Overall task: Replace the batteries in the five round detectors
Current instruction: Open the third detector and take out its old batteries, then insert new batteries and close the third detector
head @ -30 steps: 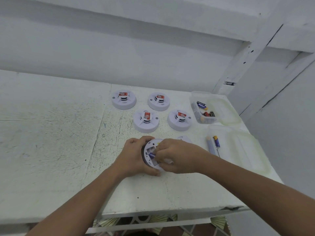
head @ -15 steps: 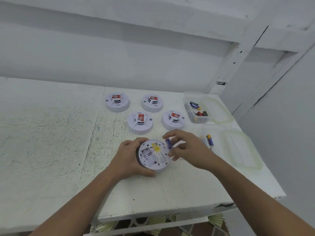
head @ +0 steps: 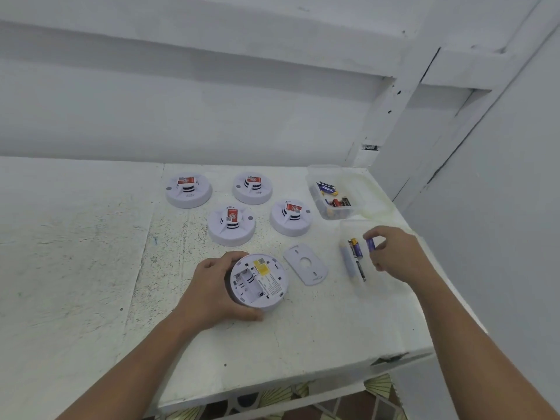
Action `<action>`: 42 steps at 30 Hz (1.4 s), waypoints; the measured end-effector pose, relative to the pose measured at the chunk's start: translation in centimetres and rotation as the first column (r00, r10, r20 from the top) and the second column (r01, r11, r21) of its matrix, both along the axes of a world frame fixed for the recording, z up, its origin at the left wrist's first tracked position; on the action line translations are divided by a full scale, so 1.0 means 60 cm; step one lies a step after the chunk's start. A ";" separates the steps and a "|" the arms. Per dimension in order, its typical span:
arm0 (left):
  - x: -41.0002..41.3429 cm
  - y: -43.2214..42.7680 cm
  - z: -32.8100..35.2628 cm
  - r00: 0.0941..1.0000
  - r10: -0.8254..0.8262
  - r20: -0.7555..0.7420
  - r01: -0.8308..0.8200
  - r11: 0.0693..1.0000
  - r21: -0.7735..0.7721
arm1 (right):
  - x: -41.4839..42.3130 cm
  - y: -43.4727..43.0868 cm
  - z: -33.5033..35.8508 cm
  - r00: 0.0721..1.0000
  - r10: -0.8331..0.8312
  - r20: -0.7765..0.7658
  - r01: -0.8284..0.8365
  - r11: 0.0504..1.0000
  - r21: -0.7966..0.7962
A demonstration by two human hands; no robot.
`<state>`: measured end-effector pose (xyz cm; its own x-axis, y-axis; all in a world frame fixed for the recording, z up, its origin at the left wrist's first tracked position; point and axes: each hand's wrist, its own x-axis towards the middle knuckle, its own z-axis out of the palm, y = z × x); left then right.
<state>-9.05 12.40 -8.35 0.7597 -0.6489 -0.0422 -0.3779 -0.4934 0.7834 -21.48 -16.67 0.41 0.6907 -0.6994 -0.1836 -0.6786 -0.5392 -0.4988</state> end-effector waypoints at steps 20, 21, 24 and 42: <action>0.003 -0.001 -0.002 1.000 -0.013 0.005 0.013 1.000 0.013 | 0.007 0.004 -0.037 0.989 -0.039 -0.142 0.033 0.999 -0.043; 0.004 -0.001 -0.002 1.000 -0.014 0.010 0.014 1.000 0.015 | 0.006 0.004 -0.036 0.988 -0.038 -0.151 0.032 0.999 -0.039; 0.004 -0.002 -0.004 1.000 -0.016 0.020 0.016 1.000 0.016 | 0.006 0.001 -0.035 0.984 -0.033 -0.176 0.029 0.999 -0.027; -0.009 -0.016 -0.003 0.996 0.073 0.045 -0.072 0.997 -0.016 | 0.038 -0.025 0.010 0.988 -0.128 0.084 0.127 0.992 0.014</action>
<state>-9.59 11.44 -8.54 0.8057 -0.5924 0.0028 -0.3771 -0.5093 0.7736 -19.21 -18.18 1.04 0.6093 -0.7815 -0.1345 -0.6967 -0.4466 -0.5615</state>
